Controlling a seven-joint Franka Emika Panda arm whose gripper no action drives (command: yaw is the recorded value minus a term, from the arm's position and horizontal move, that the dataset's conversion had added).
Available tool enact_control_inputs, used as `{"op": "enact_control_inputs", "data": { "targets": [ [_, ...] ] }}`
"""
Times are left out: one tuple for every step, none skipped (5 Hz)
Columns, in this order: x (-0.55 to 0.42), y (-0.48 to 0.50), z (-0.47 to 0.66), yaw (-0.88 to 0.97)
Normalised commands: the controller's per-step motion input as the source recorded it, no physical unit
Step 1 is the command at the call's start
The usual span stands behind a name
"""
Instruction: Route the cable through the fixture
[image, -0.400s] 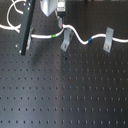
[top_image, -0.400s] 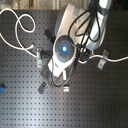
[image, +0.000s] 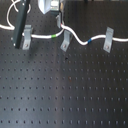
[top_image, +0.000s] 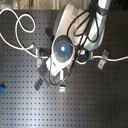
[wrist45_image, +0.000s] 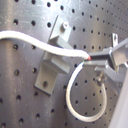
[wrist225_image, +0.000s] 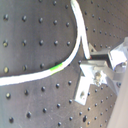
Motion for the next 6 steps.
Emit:
{"op": "enact_control_inputs", "data": {
  "targets": [
    [0.021,-0.025,0.0,0.07],
    [0.087,-0.157,0.07,-0.12],
    [0.026,-0.321,0.26,-0.3],
    [-0.101,-0.26,0.19,-0.35],
    [-0.187,-0.14,0.06,-0.2],
    [0.015,0.183,0.0,0.28]
  ]
}}
